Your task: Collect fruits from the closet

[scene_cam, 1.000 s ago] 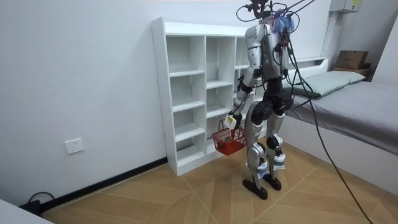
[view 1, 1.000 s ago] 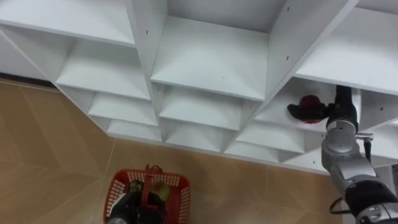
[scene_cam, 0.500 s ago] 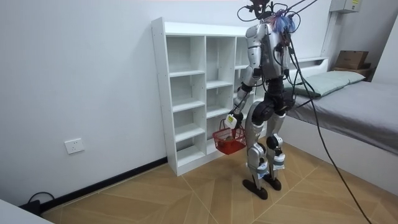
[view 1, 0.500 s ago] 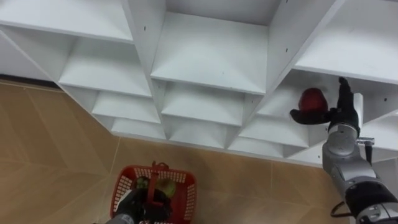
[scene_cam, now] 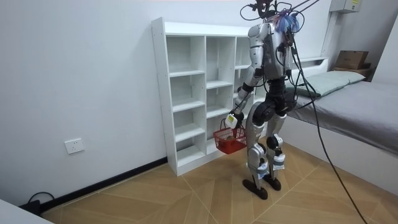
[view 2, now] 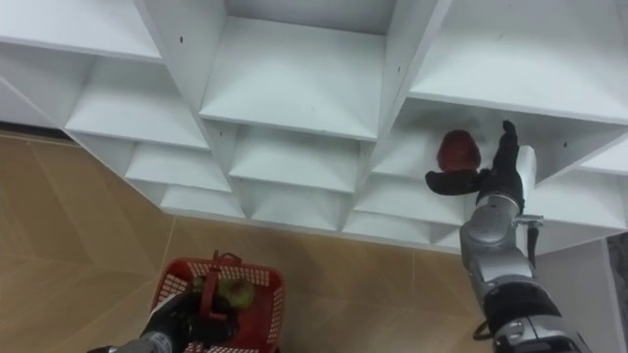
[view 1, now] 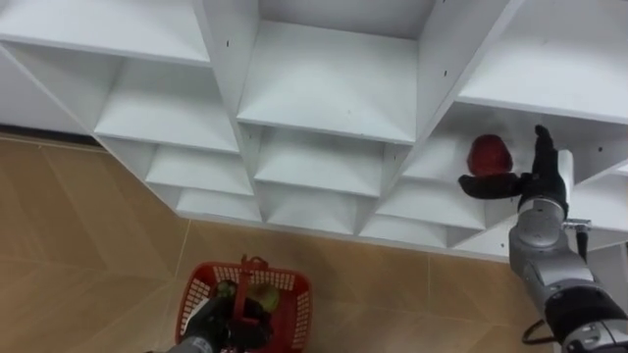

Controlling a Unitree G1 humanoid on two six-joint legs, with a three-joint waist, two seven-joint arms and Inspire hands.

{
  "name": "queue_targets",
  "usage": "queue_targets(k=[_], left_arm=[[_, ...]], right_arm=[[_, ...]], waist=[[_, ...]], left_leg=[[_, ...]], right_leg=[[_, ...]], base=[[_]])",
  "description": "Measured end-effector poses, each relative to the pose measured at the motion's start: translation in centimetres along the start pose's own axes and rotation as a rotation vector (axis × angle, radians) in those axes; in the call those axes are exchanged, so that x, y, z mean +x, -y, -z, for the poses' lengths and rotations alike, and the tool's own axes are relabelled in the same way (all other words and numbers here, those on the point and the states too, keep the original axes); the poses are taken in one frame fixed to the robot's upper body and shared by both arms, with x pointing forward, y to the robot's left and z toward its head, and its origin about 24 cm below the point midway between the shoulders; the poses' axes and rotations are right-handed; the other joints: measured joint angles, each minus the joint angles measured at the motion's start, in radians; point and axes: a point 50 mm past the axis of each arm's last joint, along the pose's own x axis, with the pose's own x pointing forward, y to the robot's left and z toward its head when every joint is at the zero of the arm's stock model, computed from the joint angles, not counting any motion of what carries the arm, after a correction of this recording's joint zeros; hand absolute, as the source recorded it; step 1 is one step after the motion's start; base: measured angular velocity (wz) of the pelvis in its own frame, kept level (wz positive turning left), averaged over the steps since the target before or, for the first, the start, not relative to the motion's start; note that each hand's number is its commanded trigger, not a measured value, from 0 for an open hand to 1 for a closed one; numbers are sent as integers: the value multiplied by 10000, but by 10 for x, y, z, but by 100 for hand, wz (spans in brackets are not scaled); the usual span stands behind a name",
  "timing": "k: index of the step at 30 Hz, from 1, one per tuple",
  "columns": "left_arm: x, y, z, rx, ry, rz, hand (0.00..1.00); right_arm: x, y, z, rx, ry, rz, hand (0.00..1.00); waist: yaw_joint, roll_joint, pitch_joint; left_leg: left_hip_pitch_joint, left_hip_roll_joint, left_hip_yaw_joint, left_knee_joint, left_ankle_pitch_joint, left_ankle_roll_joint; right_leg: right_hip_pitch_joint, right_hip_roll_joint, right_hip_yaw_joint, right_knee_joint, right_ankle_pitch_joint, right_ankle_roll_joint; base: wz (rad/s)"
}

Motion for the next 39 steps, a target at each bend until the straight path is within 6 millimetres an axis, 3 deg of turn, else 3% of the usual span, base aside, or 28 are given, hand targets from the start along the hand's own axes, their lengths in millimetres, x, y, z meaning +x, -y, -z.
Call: queue_targets(k=[23,27,39], left_arm=[[4,7,0,133,-306,92,100],[6,11,-4,222,-236,246,100],[8,17,-5,290,-327,379,100]], right_arm=[[-2,-10,3,377,-392,-248,0],[0,-11,-4,446,-232,-257,0],[2,-12,-10,530,-80,-266,0]], waist=[[-14,7,5],[-17,26,14],[-4,167,30]], left_leg=[[-228,-15,3,152,36,27],[-415,-16,8,188,40,31],[-551,-15,95,187,48,38]], right_leg=[[-198,-40,15,137,4,-7],[-480,-34,290,335,2,-3],[-736,-25,552,479,-7,7]], base=[[0],[0],[-1]])
